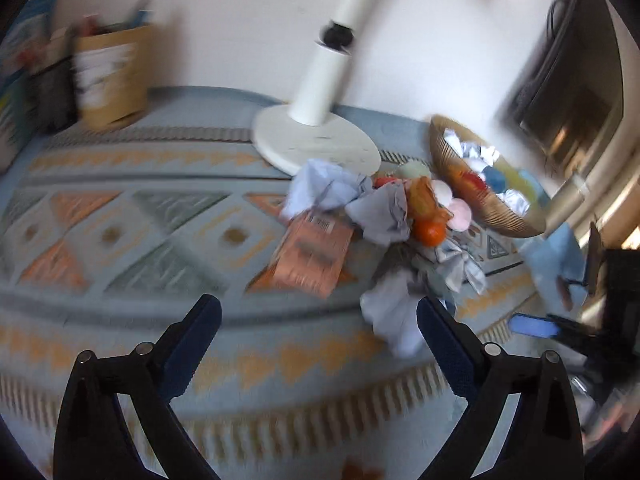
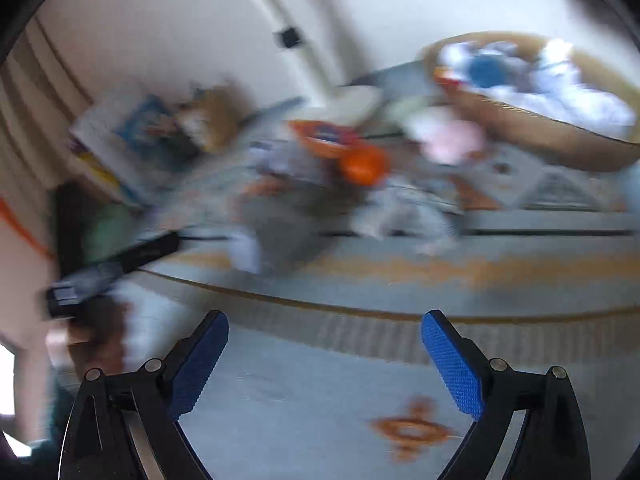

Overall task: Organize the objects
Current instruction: 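Grasp the orange soap box with the left gripper while the right grasps a grey cloth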

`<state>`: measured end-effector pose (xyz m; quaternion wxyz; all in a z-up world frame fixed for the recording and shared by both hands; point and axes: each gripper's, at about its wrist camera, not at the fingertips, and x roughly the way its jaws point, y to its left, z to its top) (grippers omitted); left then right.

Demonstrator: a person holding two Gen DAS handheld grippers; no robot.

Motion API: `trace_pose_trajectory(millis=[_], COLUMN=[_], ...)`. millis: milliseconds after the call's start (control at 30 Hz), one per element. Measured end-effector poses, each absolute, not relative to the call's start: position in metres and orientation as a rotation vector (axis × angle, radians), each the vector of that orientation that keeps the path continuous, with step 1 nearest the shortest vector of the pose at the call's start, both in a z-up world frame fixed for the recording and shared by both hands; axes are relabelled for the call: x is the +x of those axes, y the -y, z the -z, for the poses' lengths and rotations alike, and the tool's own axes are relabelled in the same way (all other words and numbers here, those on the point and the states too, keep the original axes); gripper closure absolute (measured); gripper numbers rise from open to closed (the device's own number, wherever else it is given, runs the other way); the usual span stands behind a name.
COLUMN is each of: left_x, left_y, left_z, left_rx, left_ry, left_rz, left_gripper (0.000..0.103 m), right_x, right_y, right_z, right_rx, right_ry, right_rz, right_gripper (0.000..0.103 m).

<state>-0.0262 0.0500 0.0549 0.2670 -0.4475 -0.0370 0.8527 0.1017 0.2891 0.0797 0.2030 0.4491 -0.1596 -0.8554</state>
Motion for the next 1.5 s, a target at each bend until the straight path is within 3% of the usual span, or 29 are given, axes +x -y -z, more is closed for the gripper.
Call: trace_pose_trajectory(millis=[67, 133, 167, 200, 267, 367, 500, 600, 633, 700, 833, 1033, 1133, 1233, 1300, 1367, 1433, 1500], left_x=[-0.047, -0.054, -0.055, -0.056, -0.053, -0.039, -0.017, 0.001, 0.005, 0.010, 0.017, 0.012, 0.016, 0.029, 0.041, 0.049, 0.043, 0.029], left_y=[-0.067, -0.073, -0.075, -0.077, -0.080, -0.073, -0.052, -0.039, -0.032, -0.025, -0.023, -0.025, -0.034, -0.046, -0.050, -0.052, -0.053, -0.059], left_z=[-0.042, -0.035, -0.035, -0.033, -0.031, -0.036, -0.044, -0.044, -0.042, -0.040, -0.042, -0.039, -0.035, -0.030, -0.031, -0.034, -0.037, -0.036], left_rx=[-1.273, -1.277, -1.254, -1.252, -1.247, -1.235, -1.203, -1.129, -1.103, -1.063, -1.000, -1.065, -1.144, -1.197, -1.189, -1.159, -1.171, -1.209], left_ry=[0.040, 0.036, 0.034, 0.034, 0.022, -0.024, 0.057, 0.126, 0.186, 0.266, 0.248, 0.227, 0.100, -0.055, -0.139, -0.186, -0.174, -0.151], left_rz=[-2.267, -2.248, -2.248, -2.233, -2.225, -2.277, -2.347, -2.409, -2.412, -2.415, -2.456, -2.404, -2.374, -2.349, -2.355, -2.360, -2.368, -2.399], left_gripper=[0.028, 0.033, 0.040, 0.060, 0.064, 0.064, 0.064, 0.064, 0.064, 0.064, 0.064, 0.064, 0.064, 0.047, 0.019, 0.017, 0.017, 0.019], right_x=[0.088, 0.078, 0.075, 0.072, 0.064, 0.053, 0.042, 0.038, 0.042, 0.057, 0.102, 0.116, 0.121, 0.129, 0.133, 0.144, 0.153, 0.151], right_y=[-0.267, -0.246, -0.240, -0.235, -0.224, -0.217, -0.210, -0.211, -0.216, -0.231, -0.275, -0.307, -0.311, -0.316, -0.320, -0.325, -0.331, -0.336], right_z=[-0.087, -0.088, -0.087, -0.086, -0.083, -0.074, -0.064, -0.055, -0.057, -0.068, -0.084, -0.062, -0.059, -0.051, -0.046, -0.045, -0.046, -0.051], right_rx=[1.272, 1.283, 1.279, 1.272, 1.255, 1.259, 1.261, 1.300, 1.277, 1.224, 1.152, 1.322, 1.321, 1.358, 1.402, 1.403, 1.398, 1.384], right_ry=[0.307, 0.130, 0.083, 0.047, -0.008, -0.007, 0.013, 0.023, 0.049, 0.102, 0.179, -0.019, -0.045, -0.075, -0.048, -0.032, 0.003, 0.093], right_rz=[2.381, 2.402, 2.409, 2.410, 2.416, 2.432, 2.450, 2.443, 2.452, 2.454, 2.408, 2.542, 2.521, 2.508, 2.482, 2.483, 2.474, 2.447], right_gripper=[0.006, 0.006, 0.006, 0.006, 0.006, 0.006, 0.007, 0.042, 0.043, 0.043, 0.041, 0.039, 0.033, 0.031, 0.031, 0.029, 0.015, 0.013])
